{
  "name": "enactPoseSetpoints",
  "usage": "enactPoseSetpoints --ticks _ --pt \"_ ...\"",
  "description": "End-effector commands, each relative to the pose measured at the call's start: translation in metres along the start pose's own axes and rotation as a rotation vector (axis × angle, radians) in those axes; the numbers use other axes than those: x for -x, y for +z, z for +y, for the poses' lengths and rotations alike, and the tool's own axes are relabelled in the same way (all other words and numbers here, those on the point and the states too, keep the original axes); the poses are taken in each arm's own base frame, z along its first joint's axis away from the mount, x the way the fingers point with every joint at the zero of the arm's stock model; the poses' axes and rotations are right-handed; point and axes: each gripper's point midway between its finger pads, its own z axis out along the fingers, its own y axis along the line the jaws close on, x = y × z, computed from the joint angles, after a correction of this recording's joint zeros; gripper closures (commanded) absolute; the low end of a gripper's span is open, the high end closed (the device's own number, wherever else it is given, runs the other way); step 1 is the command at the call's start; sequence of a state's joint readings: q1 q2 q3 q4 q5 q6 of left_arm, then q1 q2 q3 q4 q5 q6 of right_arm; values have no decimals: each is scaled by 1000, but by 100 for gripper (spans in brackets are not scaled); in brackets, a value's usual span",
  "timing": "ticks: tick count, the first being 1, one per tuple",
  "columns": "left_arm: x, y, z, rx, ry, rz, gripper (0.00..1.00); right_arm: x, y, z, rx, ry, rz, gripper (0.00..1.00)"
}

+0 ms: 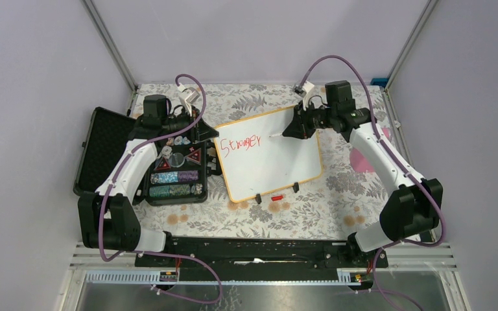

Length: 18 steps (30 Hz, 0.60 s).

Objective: Write a sentence on the whiteboard

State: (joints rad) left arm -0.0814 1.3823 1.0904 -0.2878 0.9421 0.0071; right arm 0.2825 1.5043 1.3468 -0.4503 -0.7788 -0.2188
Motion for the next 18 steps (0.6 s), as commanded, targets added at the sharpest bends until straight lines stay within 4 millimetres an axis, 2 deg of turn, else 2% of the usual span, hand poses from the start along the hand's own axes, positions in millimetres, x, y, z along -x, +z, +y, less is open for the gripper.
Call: enactPoseSetpoints --ticks 1,11,18 --pt "-11 4 -3 4 44 30 100 20 6 16 29 -65 -35 100" --pt "-11 4 -3 4 42 32 100 13 18 13 13 -74 -3 100" --pt "-12 4 -3 7 42 32 100 15 19 9 -6 -76 -4 100"
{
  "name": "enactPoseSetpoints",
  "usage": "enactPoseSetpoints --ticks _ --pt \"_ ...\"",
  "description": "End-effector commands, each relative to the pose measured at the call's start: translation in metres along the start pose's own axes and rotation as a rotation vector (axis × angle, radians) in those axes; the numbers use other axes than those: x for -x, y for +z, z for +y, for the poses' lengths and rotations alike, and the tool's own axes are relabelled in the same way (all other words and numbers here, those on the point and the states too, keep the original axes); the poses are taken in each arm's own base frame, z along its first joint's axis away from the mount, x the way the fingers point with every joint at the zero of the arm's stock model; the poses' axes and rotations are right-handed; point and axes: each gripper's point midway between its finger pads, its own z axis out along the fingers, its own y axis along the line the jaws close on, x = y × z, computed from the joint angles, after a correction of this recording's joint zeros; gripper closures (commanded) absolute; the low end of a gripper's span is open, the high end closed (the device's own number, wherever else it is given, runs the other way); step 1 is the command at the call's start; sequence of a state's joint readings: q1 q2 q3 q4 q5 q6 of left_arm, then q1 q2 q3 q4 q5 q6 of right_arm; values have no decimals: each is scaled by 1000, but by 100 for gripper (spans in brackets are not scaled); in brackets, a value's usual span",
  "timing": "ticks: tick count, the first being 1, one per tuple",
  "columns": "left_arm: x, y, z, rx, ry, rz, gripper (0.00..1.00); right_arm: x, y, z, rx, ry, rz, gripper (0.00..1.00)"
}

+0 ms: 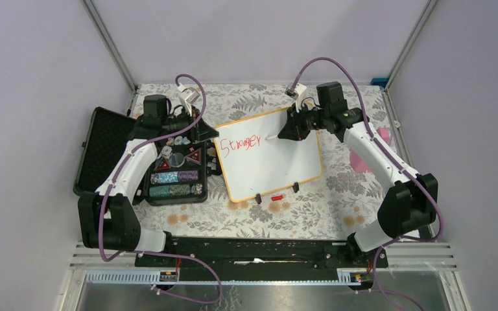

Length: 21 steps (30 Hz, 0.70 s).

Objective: Write a sentence on the whiteboard

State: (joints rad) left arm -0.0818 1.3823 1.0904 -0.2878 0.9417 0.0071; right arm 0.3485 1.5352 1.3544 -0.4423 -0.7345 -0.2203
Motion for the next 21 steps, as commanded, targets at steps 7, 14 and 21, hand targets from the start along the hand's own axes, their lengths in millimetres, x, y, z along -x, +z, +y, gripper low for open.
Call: enactPoseSetpoints --ticks 7,14,21 --pt "-12 4 -2 10 43 33 100 22 -2 5 9 -50 -46 100" --pt "-12 4 -1 11 45 34 100 23 -4 5 3 -56 -48 100" --pt "-12 4 -2 10 46 34 100 21 -3 2 -2 -56 -44 100"
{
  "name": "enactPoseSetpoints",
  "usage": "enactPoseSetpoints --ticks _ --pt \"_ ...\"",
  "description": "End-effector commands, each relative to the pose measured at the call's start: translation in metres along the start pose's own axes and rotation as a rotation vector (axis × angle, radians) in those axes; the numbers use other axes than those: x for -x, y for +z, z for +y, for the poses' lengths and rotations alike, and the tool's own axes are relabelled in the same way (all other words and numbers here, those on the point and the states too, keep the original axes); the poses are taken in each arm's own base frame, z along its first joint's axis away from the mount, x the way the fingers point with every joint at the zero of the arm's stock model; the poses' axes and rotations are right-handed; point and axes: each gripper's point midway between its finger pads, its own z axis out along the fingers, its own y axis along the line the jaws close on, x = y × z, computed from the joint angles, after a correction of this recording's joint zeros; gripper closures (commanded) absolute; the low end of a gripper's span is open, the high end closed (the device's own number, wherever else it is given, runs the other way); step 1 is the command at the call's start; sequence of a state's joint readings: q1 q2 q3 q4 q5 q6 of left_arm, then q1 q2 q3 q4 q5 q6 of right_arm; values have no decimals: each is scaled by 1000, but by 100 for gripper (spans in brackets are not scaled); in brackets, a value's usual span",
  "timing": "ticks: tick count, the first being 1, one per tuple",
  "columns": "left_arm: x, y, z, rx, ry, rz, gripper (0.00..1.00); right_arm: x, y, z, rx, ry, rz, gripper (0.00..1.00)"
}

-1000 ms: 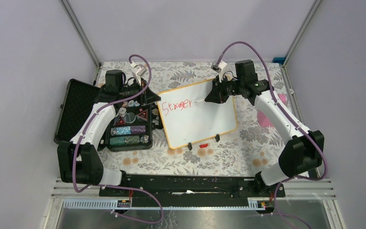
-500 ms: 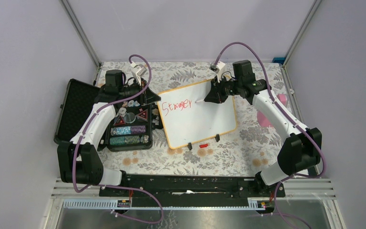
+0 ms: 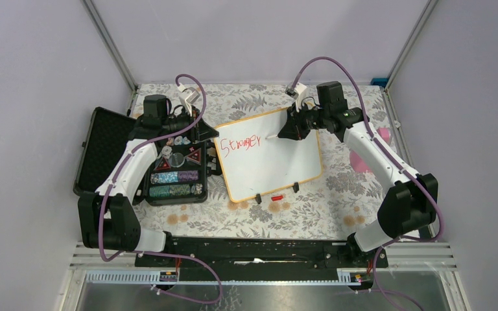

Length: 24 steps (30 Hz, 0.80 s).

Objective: Write a sentence on the whiteboard

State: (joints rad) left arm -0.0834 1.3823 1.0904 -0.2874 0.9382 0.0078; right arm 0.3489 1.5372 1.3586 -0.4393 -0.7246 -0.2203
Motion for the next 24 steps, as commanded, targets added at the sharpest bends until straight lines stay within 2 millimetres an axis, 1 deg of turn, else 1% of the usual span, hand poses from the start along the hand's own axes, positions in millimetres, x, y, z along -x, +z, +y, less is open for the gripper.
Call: enactPoseSetpoints --ticks 1,8,20,24 --pt "-12 4 -2 8 45 33 100 19 -2 4 5 -53 -40 100" --pt "-12 3 -3 8 48 31 100 22 -1 0 -6 -55 -40 100" --pt "-11 4 -2 7 45 33 100 22 2 -13 -53 -59 -30 100" --pt "-12 4 -2 6 42 34 100 23 0 -19 -69 -54 -31 100"
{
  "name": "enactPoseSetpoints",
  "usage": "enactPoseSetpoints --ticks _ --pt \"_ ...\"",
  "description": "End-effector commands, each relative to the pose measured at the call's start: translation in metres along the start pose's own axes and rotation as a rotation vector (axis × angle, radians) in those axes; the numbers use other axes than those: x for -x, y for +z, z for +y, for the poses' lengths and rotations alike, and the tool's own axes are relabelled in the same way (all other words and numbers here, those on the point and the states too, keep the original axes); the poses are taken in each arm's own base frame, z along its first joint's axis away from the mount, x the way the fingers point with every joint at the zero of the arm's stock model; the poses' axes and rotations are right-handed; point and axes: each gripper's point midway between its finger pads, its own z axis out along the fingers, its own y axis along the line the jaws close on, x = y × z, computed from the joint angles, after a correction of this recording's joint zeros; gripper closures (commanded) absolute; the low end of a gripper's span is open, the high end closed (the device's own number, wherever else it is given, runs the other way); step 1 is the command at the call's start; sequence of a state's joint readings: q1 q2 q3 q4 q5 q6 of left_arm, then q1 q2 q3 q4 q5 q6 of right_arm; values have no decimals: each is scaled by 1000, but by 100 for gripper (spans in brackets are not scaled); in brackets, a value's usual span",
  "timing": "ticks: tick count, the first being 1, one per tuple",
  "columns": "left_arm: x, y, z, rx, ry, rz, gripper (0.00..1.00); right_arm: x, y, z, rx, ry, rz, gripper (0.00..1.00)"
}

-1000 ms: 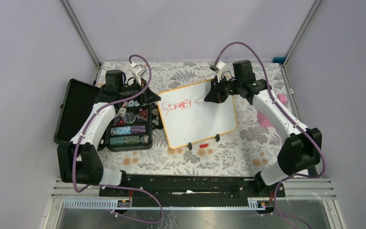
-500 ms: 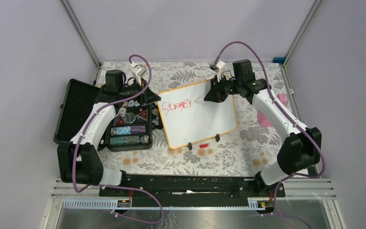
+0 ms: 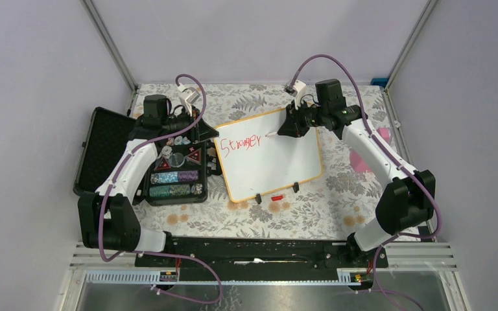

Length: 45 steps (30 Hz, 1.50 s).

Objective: Write a sentence on the whiteboard

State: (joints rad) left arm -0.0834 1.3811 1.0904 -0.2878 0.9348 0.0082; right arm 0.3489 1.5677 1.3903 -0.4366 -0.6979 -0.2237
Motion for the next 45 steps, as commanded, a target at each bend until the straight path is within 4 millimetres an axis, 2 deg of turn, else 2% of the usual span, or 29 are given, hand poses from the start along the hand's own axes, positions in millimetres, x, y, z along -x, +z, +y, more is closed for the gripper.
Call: enactPoseSetpoints --ticks 1,17,20,28,45 --pt "-13 4 -2 3 42 35 100 18 -5 -11 -48 -43 -33 100" --pt "-13 5 -1 2 36 38 100 9 -24 -30 -97 -29 -36 100" --pt "-13 6 -1 1 36 38 100 10 -26 -27 -85 -30 -36 100" --pt "-12 6 -2 -1 39 38 100 31 -38 5 32 -47 -90 100" --pt "-12 7 -3 -4 39 40 100 40 -25 -4 17 -50 -97 100"
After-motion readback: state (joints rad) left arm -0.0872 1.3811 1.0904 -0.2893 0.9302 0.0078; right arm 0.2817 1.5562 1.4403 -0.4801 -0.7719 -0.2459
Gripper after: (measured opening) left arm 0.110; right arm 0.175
